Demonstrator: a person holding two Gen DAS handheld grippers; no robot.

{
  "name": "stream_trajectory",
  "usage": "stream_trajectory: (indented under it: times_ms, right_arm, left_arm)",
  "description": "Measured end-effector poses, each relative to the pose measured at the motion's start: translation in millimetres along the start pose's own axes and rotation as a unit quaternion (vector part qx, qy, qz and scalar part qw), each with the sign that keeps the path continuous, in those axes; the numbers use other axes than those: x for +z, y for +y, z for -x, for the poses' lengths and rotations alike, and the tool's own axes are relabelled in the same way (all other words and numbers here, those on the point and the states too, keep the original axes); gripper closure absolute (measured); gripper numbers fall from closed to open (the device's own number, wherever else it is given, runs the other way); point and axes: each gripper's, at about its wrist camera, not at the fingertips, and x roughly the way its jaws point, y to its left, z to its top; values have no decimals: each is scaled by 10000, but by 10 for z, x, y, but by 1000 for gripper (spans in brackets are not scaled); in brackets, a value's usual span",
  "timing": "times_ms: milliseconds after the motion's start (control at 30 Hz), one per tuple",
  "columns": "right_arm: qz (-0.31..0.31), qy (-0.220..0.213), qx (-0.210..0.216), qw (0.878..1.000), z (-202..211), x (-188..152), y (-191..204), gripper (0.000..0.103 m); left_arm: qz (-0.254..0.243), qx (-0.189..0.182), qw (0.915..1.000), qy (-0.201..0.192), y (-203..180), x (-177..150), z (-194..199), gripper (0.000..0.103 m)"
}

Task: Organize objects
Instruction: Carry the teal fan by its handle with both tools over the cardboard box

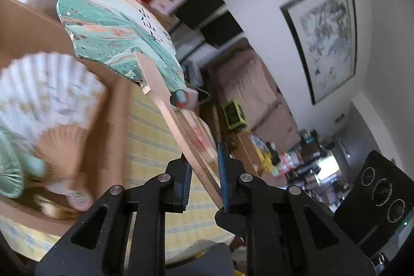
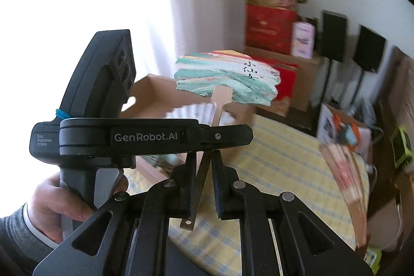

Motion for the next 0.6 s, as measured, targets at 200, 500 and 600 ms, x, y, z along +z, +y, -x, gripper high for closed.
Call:
stream_trajectory:
  times_ms: [200, 500, 600]
  right_arm:
    - [185, 132, 456, 9987, -456, 165, 415, 92]
    - [572, 454, 866, 9936, -1056, 257, 891, 92]
    - [692, 567, 924, 9917, -1143, 274, 888, 92]
  left_arm:
    - [347, 265, 9984, -362, 543, 116, 410, 87]
    - [1023, 357, 9909, -800, 1185, 96, 629, 87]
    - [1199, 303, 9881, -915, 1328, 78, 632, 88]
